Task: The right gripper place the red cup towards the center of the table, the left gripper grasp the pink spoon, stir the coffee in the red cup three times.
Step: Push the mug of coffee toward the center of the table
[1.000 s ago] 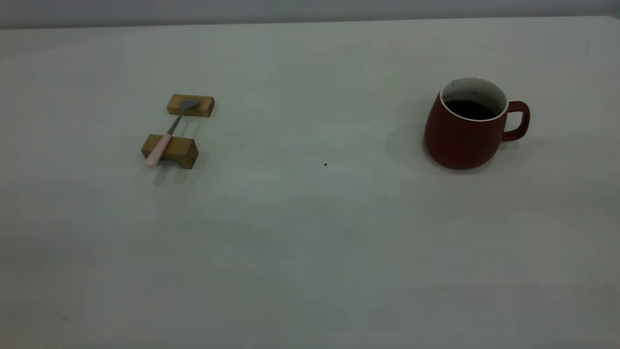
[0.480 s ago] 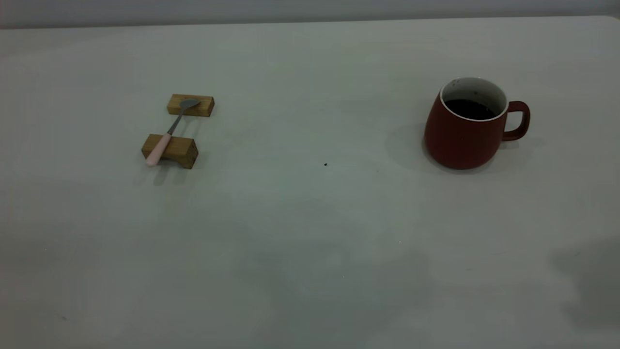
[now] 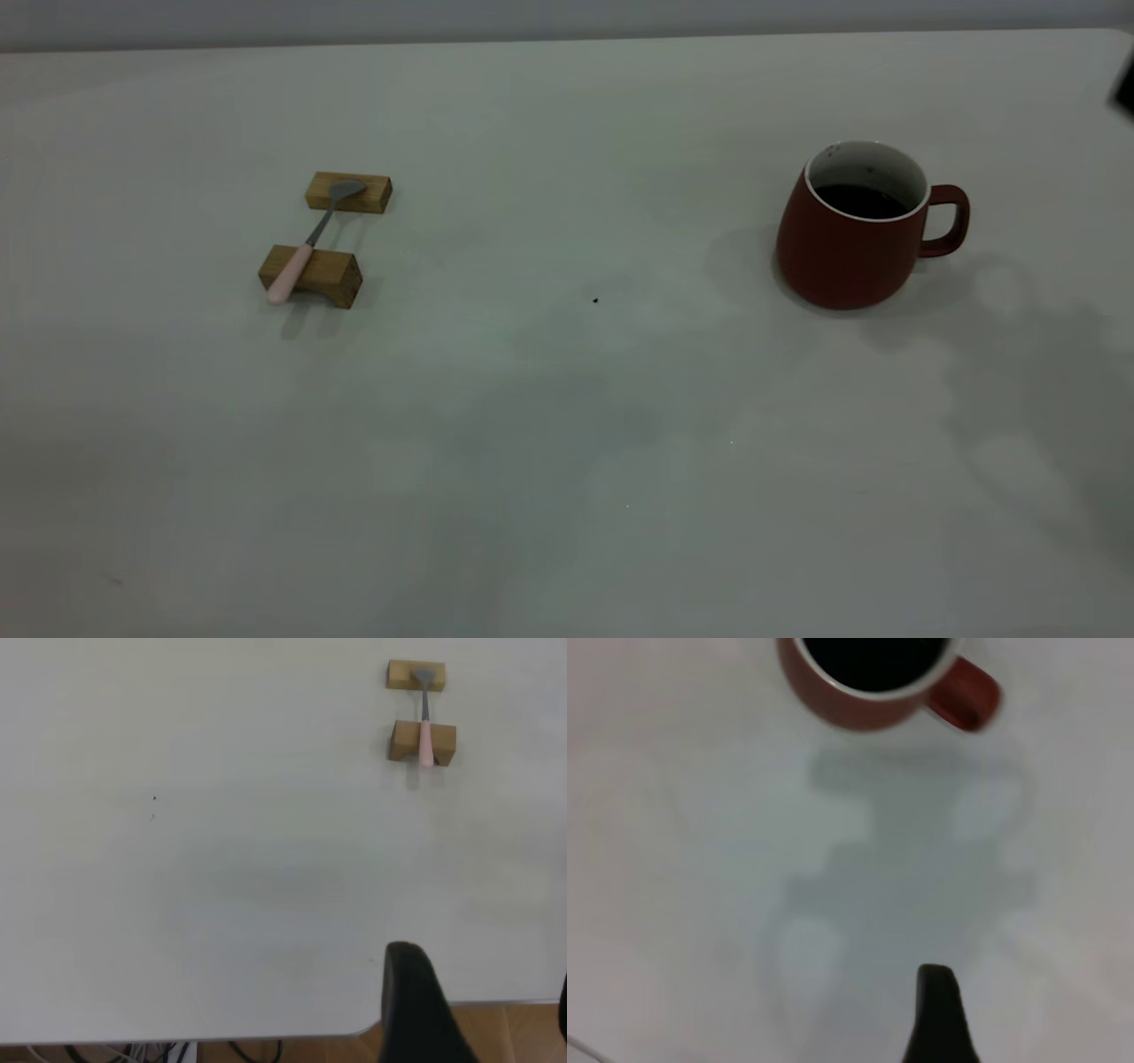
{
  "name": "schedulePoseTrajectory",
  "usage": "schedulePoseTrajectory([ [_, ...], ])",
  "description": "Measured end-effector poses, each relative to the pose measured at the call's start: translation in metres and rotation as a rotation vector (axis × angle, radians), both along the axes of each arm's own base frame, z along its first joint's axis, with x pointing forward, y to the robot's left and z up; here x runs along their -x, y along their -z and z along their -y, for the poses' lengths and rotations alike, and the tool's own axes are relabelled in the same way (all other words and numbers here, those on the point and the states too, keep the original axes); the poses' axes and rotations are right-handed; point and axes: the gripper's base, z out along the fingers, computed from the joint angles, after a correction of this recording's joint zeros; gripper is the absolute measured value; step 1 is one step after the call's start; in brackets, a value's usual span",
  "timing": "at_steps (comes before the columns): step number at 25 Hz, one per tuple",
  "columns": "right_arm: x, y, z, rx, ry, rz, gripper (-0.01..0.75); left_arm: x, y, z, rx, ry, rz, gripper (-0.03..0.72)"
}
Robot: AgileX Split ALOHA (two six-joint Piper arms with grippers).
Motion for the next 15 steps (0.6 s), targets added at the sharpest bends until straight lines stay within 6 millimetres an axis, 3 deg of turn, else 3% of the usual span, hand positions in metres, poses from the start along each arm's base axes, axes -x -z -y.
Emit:
schedulePoseTrajectory([
  [6, -0.041, 0.044, -0.01, 0.039, -0.122, -0.04, 0.59, 0.0, 0.0, 0.0, 0.0, 0.0, 0.0, 0.461],
  [15, -0.079, 0.1, -0.013, 0.09, -0.276, -0.095, 0.664, 0.0, 0.0, 0.0, 0.0, 0.0, 0.0, 0.461],
])
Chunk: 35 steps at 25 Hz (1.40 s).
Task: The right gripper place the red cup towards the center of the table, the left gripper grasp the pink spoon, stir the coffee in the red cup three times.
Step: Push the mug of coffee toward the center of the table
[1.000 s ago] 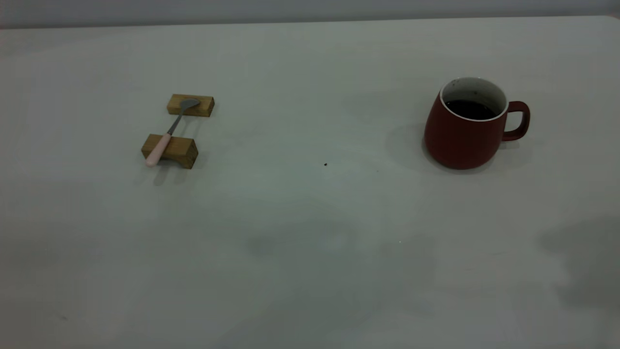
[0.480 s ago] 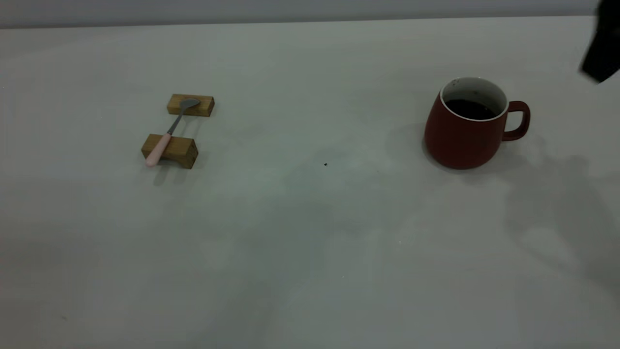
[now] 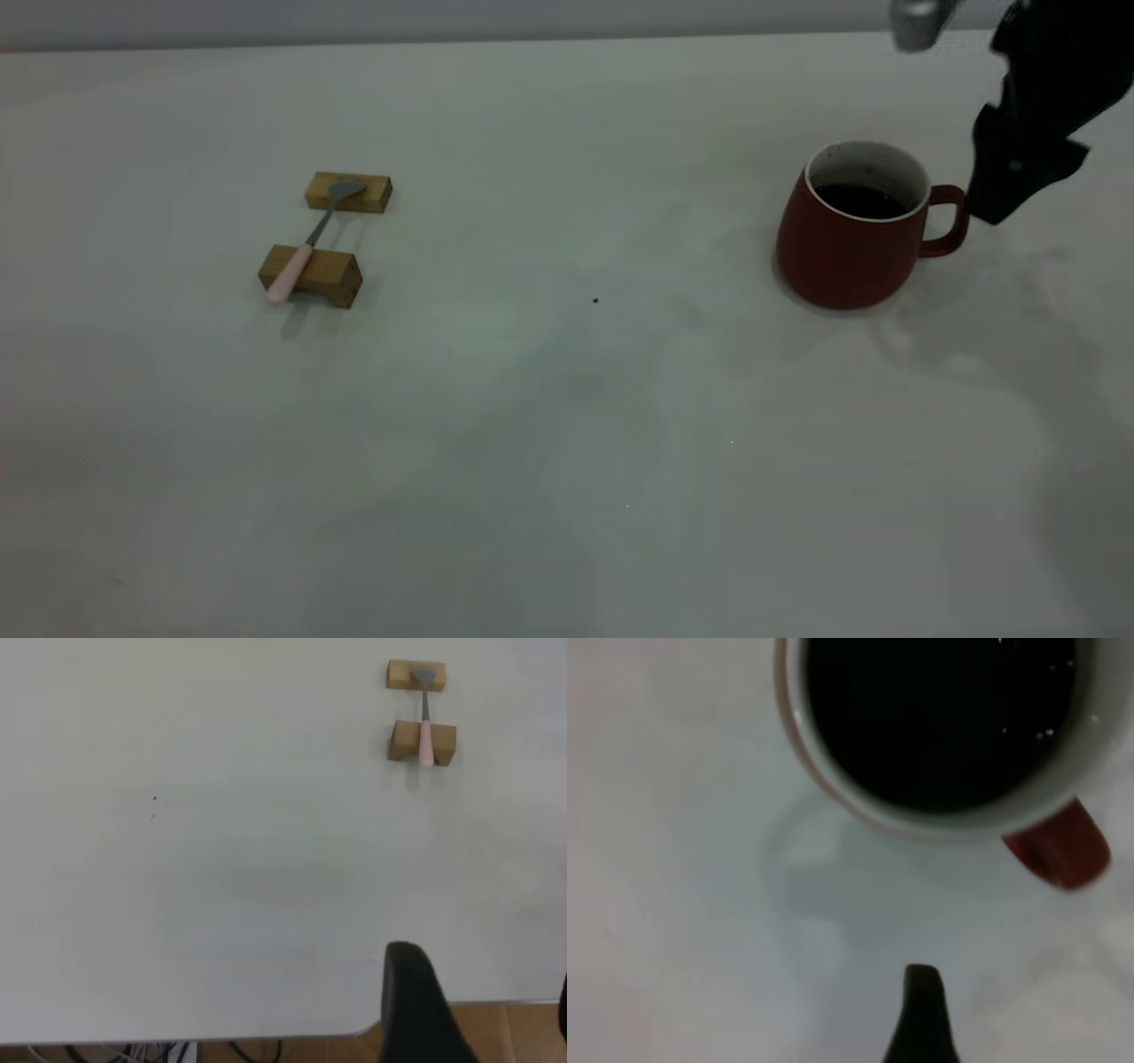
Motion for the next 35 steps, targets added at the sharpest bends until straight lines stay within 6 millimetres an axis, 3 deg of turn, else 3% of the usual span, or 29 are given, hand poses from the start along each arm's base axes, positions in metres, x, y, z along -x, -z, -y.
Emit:
schedulePoseTrajectory([
  [9, -0.03, 0.026, -0.003, 0.03, -0.12, 0.005, 0.729, 0.0, 0.0, 0.0, 0.0, 0.0, 0.0, 0.461],
  [17, -0.031, 0.046, -0.006, 0.027, -0.21, -0.041, 0.727, 0.0, 0.0, 0.0, 0.0, 0.0, 0.0, 0.461],
  [23, -0.027, 0.049, -0.032, 0.001, -0.327, -0.038, 0.717, 0.0, 0.0, 0.0, 0.0, 0.0, 0.0, 0.461],
  [35, -0.015, 0.062, -0.098, -0.084, -0.361, 0.012, 0.7, 0.0, 0.0, 0.0, 0.001, -0.001, 0.0, 0.461],
])
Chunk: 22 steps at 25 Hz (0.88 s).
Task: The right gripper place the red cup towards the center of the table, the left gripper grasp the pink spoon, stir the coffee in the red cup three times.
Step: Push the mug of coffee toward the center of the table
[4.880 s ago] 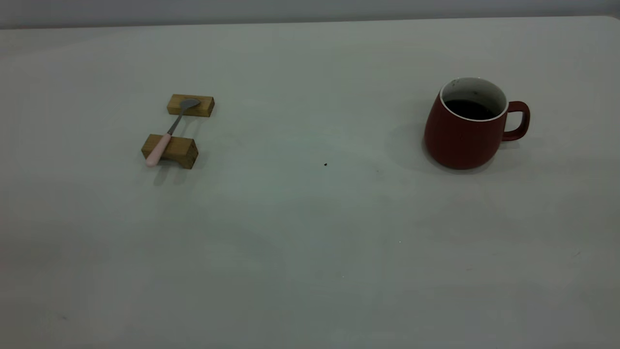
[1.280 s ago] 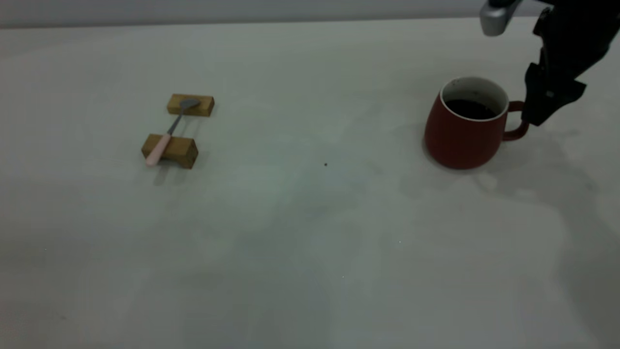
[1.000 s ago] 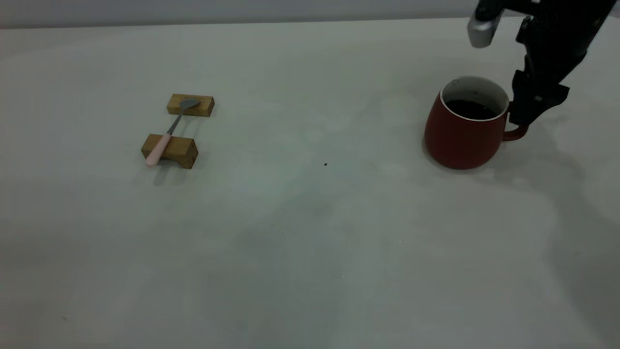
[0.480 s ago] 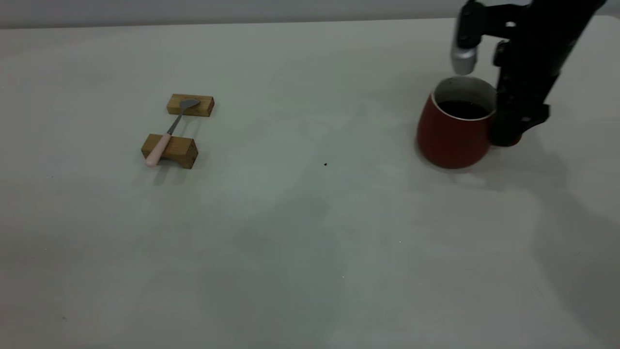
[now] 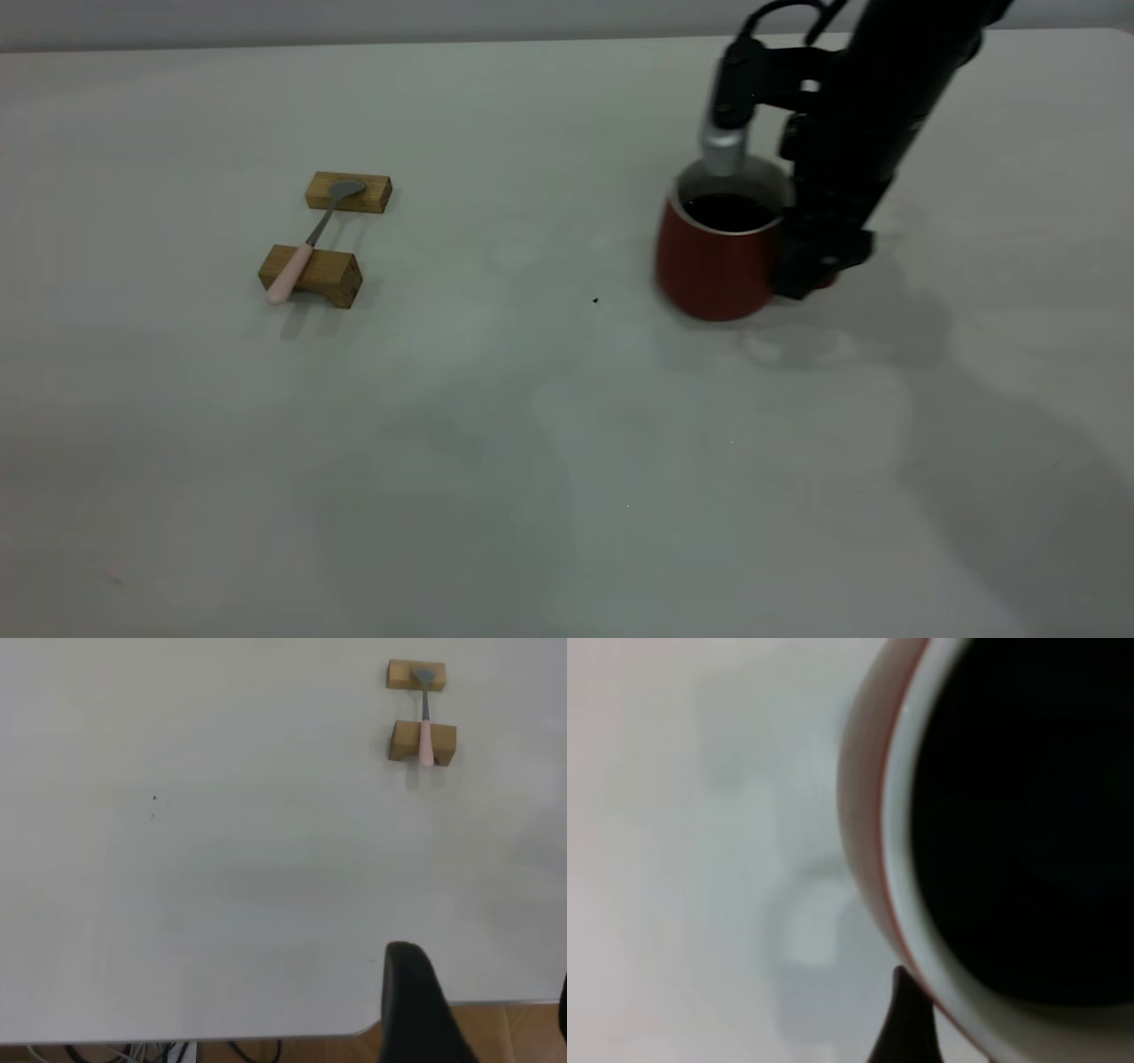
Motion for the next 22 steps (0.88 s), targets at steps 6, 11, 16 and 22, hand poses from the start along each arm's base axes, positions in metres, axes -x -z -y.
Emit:
schedulePoseTrajectory([
  [6, 0.006, -0.002, -0.034, -0.071, 0.028, 0.05, 0.693, 0.0, 0.0, 0.0, 0.0, 0.0, 0.0, 0.461],
  [11, 0.01, -0.004, -0.053, -0.122, 0.067, 0.072, 0.683, 0.0, 0.0, 0.0, 0.0, 0.0, 0.0, 0.461],
  [16, 0.011, -0.004, -0.057, -0.148, 0.108, 0.053, 0.677, 0.0, 0.0, 0.0, 0.0, 0.0, 0.0, 0.461],
  [22, 0.015, -0.015, -0.057, -0.154, 0.14, -0.009, 0.672, 0.0, 0.0, 0.0, 0.001, -0.001, 0.0, 0.461],
])
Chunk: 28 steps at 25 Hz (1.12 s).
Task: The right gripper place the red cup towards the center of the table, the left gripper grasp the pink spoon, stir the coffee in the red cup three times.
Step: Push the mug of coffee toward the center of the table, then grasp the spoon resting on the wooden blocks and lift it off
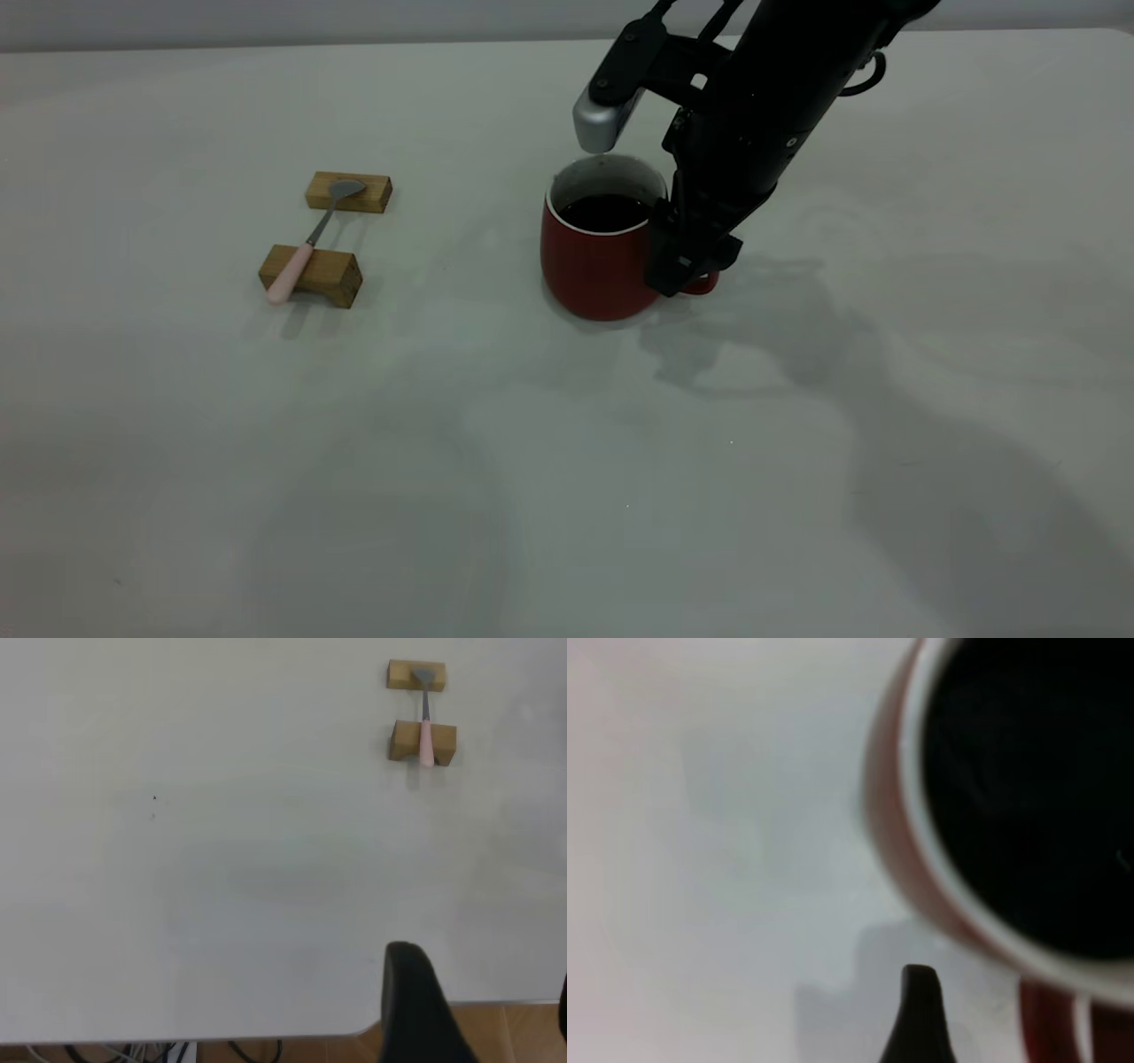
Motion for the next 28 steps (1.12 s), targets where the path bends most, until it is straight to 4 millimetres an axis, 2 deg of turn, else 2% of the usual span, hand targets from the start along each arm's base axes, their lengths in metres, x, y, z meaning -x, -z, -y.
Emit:
schedulePoseTrajectory([
  [3, 0.004, -0.032, 0.006, -0.002, 0.049, -0.076, 0.669, 0.0, 0.0, 0.0, 0.0, 0.0, 0.0, 0.461],
  [8, 0.017, -0.111, 0.03, 0.073, 0.245, -0.152, 0.659, 0.0, 0.0, 0.0, 0.0, 0.0, 0.0, 0.461],
  [14, 0.06, -0.208, 0.062, 0.167, 0.586, -0.232, 0.645, 0.0, 0.0, 0.0, 0.0, 0.0, 0.0, 0.461],
  [17, 0.079, -0.243, 0.073, 0.119, 0.711, -0.205, 0.643, 0.0, 0.0, 0.0, 0.0, 0.0, 0.0, 0.461],
  [21, 0.11, -0.271, 0.085, 0.059, 0.739, -0.162, 0.643, 0.0, 0.0, 0.0, 0.0, 0.0, 0.0, 0.461],
  [28, 0.198, -0.278, 0.122, 0.012, 0.797, -0.137, 0.635, 0.0, 0.0, 0.0, 0.0, 0.0, 0.0, 0.461],
])
